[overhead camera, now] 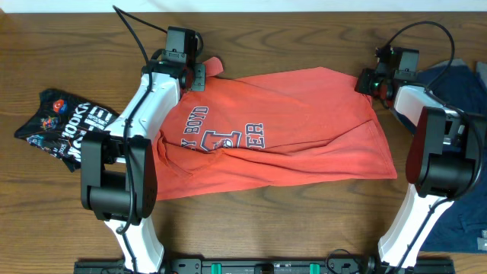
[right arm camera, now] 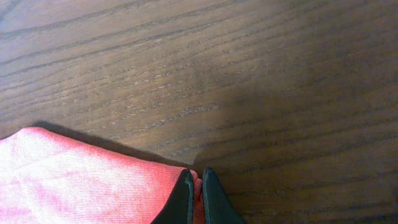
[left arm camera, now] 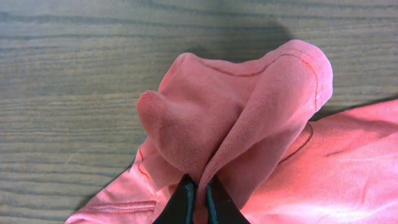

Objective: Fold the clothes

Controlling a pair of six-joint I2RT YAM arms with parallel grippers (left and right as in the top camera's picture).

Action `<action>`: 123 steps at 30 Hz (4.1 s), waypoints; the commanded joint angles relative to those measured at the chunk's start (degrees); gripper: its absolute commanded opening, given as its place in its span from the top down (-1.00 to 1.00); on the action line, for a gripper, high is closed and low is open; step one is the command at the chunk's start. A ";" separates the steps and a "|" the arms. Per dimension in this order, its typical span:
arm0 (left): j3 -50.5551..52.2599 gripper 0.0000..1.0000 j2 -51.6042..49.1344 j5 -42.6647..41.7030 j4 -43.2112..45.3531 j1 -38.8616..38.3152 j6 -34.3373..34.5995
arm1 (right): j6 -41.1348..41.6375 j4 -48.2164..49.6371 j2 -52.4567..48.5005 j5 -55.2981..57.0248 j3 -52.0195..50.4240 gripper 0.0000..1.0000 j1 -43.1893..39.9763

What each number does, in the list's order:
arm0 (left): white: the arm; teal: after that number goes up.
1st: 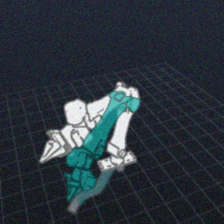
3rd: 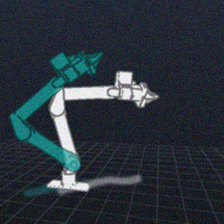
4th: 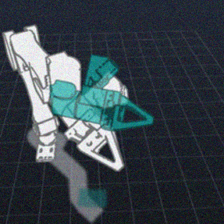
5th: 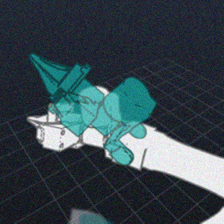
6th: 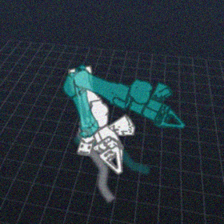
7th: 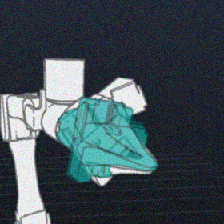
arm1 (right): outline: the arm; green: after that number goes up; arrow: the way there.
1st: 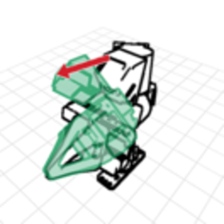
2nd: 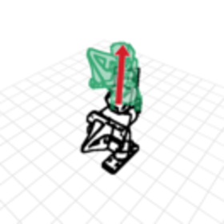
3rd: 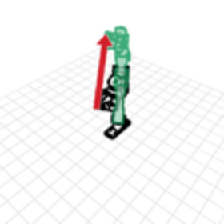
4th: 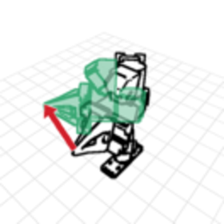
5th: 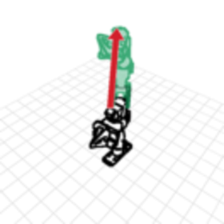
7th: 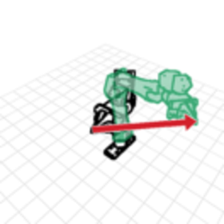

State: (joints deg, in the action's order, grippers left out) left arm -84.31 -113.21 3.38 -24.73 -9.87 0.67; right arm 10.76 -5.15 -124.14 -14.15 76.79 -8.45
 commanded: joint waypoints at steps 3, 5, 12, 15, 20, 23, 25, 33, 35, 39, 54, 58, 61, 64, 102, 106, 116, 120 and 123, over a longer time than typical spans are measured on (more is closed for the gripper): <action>-1.01 0.88 -0.15 0.07 -0.52 0.31 0.52 | 1.42 -1.95 1.38 0.96 0.39 0.98 -1.11; -1.01 0.88 -0.13 0.07 -0.52 0.31 0.52 | 1.40 -2.60 3.19 1.05 0.42 0.98 -1.68; -1.01 0.88 -0.13 0.07 -2.32 0.31 2.08 | -1.66 -10.10 9.38 1.92 0.42 0.98 -1.60; -1.01 0.88 0.15 0.07 -5.20 0.35 2.34 | -1.66 -13.81 11.54 1.90 0.42 0.98 -1.62; -1.01 0.88 2.78 -0.68 -12.46 1.40 4.59 | -2.73 -19.80 14.88 1.75 0.42 0.98 -1.62; -1.01 0.88 5.29 -3.10 -14.34 2.51 4.61 | -2.71 -21.79 16.22 1.75 0.42 0.98 -1.68; -1.01 0.88 7.28 -6.12 -15.85 3.28 4.66 | -2.71 -23.61 17.14 1.77 0.42 0.98 -1.66; -1.01 0.88 14.49 -10.23 -30.16 5.70 7.17 | -2.71 -33.24 19.52 6.84 0.42 0.98 -1.66; -1.01 0.88 14.86 -10.25 -35.63 5.95 7.17 | -2.73 -37.00 19.52 8.70 0.39 0.98 -1.68; -0.52 0.87 14.73 -10.23 -42.84 5.95 7.15 | -2.71 -43.65 19.52 16.20 0.33 0.98 -1.68; 6.34 0.88 14.73 -8.35 -47.63 5.95 7.15 | -2.71 -55.76 19.52 23.67 0.28 0.98 -1.68; 7.78 0.88 14.73 -6.51 -47.58 5.95 7.17 | -2.69 -58.47 19.52 25.16 0.28 0.97 -1.68; 8.15 0.87 14.73 -6.56 -47.74 5.95 7.17 | -2.71 -60.70 19.52 25.27 0.28 0.83 -1.68; 8.15 0.38 14.73 -6.56 -48.83 5.95 7.17 | -2.69 -63.87 19.52 27.26 0.28 0.57 -1.68; 25.77 0.24 14.73 -17.33 -27.10 5.79 10.86 | -1.79 -55.25 19.52 14.36 -16.65 0.01 -5.84; 26.77 0.23 14.73 -17.31 -27.76 5.79 10.84 | -1.44 -55.01 19.52 14.32 -15.52 -0.07 -7.96; 26.67 0.24 14.82 -20.33 -31.41 5.79 10.84 | -1.42 -55.84 19.56 13.46 -11.26 -0.14 -9.05; 26.67 0.03 14.82 -20.28 -30.14 5.79 10.82 | -1.73 -55.78 19.56 13.46 -10.38 -0.18 -9.07; 26.64 -0.15 14.82 -20.31 -29.14 5.79 10.82 | -4.63 -58.21 19.56 13.25 -7.89 -0.27 -9.18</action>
State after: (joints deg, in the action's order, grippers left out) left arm -57.63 -98.43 -16.45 -54.06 -4.23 11.09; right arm 8.43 -62.35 -105.67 -1.48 65.91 -17.10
